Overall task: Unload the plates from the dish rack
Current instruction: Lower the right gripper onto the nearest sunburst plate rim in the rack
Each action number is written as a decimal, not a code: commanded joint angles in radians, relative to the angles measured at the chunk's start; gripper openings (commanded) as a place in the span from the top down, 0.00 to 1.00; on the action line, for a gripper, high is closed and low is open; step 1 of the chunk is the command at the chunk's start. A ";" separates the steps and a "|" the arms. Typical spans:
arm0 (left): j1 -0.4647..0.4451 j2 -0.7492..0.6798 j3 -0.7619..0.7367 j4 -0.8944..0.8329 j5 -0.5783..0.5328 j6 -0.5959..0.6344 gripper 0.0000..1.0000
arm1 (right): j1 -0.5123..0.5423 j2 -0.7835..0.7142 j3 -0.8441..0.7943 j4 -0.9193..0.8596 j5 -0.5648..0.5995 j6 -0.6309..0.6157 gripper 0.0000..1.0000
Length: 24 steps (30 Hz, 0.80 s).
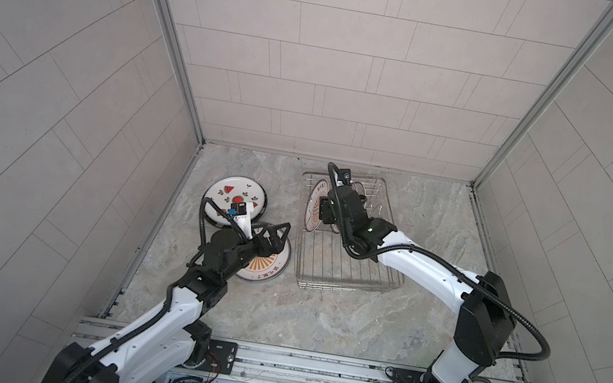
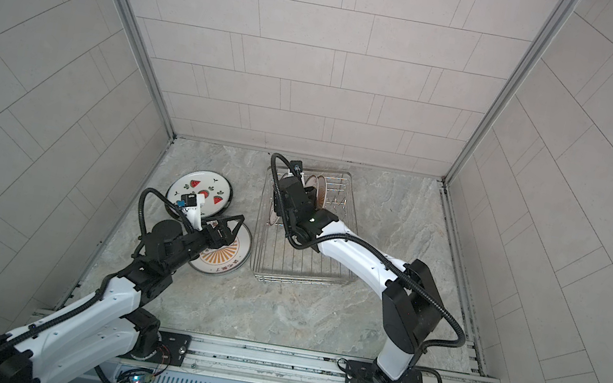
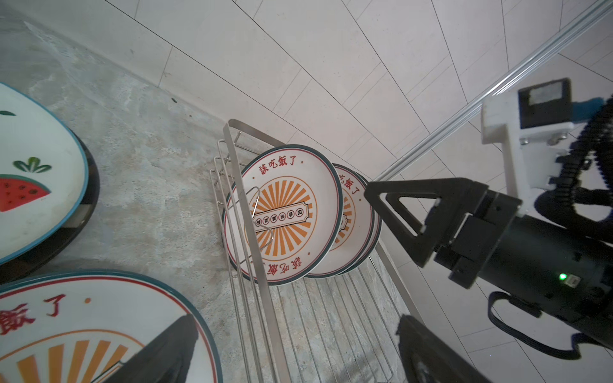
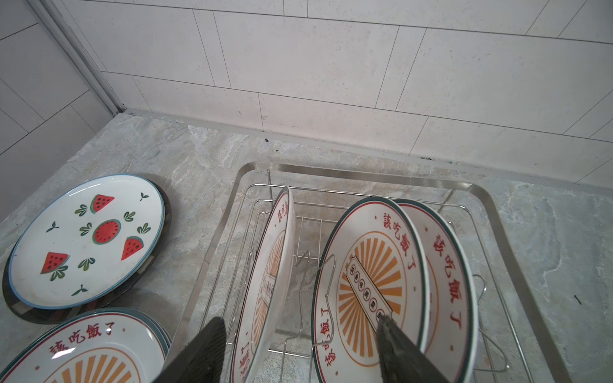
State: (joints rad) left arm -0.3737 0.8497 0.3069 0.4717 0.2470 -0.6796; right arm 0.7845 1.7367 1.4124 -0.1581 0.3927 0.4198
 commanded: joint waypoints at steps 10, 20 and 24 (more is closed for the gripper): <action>-0.021 0.069 0.025 0.110 -0.009 0.005 0.00 | -0.011 0.135 0.153 -0.119 0.049 0.035 0.45; -0.030 0.106 0.013 0.157 -0.022 -0.030 0.00 | -0.016 0.189 0.191 -0.132 0.055 0.060 0.54; -0.033 0.092 -0.005 0.159 -0.055 -0.037 0.00 | -0.018 0.225 0.226 -0.153 0.054 0.069 0.60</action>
State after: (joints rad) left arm -0.4007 0.9573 0.3092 0.5869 0.2260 -0.7036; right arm 0.7712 1.9381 1.6039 -0.2813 0.4274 0.4698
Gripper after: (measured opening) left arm 0.999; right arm 0.413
